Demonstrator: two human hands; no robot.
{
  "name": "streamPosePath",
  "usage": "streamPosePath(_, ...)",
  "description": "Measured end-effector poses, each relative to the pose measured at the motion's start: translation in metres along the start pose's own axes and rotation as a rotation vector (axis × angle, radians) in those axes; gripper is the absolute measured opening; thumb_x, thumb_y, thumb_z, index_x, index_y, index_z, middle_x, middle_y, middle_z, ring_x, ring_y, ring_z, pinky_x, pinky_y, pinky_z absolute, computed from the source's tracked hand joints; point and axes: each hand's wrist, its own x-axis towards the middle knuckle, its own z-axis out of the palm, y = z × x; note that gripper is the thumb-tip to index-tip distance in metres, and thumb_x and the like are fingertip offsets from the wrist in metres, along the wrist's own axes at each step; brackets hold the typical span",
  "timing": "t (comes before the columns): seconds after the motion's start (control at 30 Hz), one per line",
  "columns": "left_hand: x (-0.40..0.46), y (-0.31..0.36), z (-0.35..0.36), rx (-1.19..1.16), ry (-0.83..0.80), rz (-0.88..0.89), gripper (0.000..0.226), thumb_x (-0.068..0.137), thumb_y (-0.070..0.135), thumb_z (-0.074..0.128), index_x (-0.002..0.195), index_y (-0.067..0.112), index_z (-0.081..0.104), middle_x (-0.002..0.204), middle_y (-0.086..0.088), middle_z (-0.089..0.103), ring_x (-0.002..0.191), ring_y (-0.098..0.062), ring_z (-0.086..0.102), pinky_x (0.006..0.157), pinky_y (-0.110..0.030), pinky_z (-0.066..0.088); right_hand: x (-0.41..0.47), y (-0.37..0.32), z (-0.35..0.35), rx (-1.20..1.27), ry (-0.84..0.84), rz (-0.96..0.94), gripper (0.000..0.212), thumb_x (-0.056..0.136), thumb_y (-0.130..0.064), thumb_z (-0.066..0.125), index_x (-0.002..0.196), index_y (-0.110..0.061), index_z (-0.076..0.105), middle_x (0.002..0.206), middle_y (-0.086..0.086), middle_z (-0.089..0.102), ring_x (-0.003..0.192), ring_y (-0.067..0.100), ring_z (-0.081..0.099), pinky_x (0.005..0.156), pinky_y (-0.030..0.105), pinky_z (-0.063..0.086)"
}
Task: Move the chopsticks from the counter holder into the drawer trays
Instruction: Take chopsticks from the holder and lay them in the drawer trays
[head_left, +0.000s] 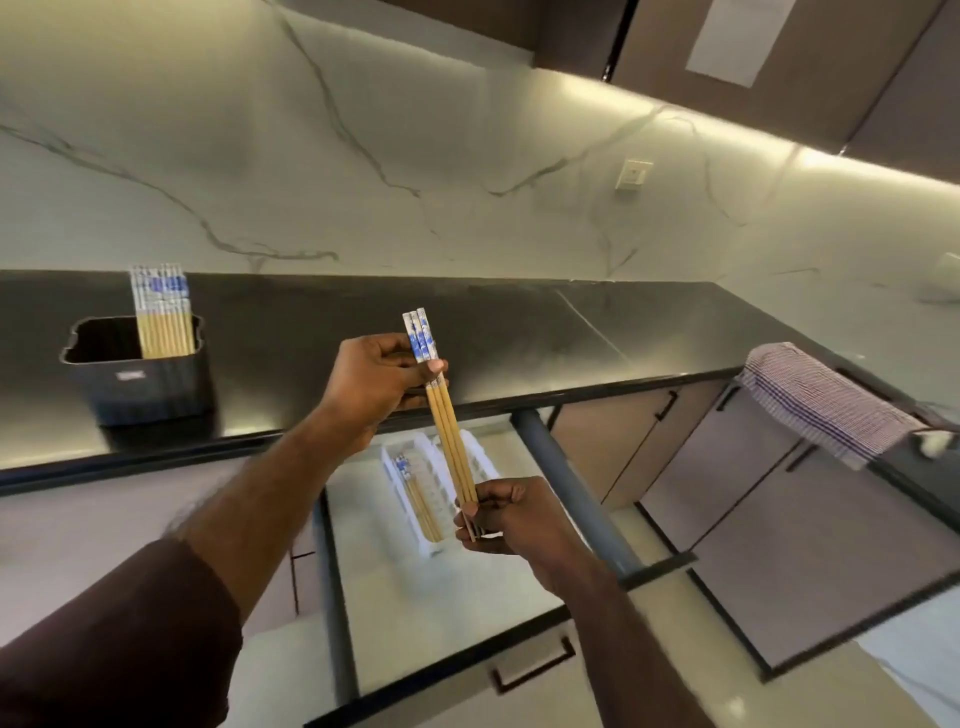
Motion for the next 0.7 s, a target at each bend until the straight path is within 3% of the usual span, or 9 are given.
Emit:
streamPosePath(0.33, 0.033, -0.079, 0.080, 0.158, 0.016, -0.070, 0.014, 0.083, 0.012, 0.072, 0.096, 0.015, 0.069, 0.078, 0.000, 0.076, 0.073, -0.017, 0.075, 0.055, -0.020, 0.056, 0.020, 0.042, -0.082, -0.039, 0.078, 0.144, 0.013, 0.084, -0.001, 0.069, 0.079, -0.008, 0.079, 0.080, 0.018, 0.074, 0.068, 0.025, 0.072, 0.064, 0.031, 0.060)
streamPosePath(0.5, 0.064, -0.130, 0.076, 0.254, 0.028, -0.162, 0.009, 0.085, 0.014, 0.070, 0.094, 0.013, 0.069, 0.077, 0.000, 0.076, 0.071, -0.015, 0.075, 0.054, -0.020, 0.056, 0.049, 0.060, -0.086, -0.087, 0.078, 0.220, 0.013, 0.085, -0.001, 0.066, 0.083, -0.004, 0.078, 0.075, 0.014, 0.073, 0.066, 0.024, 0.071, 0.066, 0.035, 0.062)
streamPosePath(0.63, 0.091, -0.174, 0.061, 0.338, 0.056, -0.254, 0.011, 0.086, 0.021, 0.070, 0.095, 0.014, 0.070, 0.082, 0.000, 0.076, 0.073, -0.013, 0.075, 0.067, -0.027, 0.061, 0.079, 0.066, -0.082, -0.107, 0.078, 0.303, 0.017, 0.085, 0.006, 0.058, 0.085, 0.004, 0.075, 0.072, 0.015, 0.070, 0.060, 0.022, 0.068, 0.064, 0.034, 0.062)
streamPosePath(0.7, 0.102, -0.194, 0.055, 0.380, 0.072, -0.311, 0.009, 0.087, 0.023, 0.070, 0.092, 0.016, 0.071, 0.082, 0.002, 0.076, 0.072, -0.010, 0.074, 0.064, -0.026, 0.061, 0.094, 0.069, -0.080, -0.120, 0.065, 0.366, 0.019, 0.085, 0.009, 0.054, 0.086, 0.008, 0.073, 0.072, 0.015, 0.068, 0.058, 0.021, 0.066, 0.061, 0.032, 0.062)
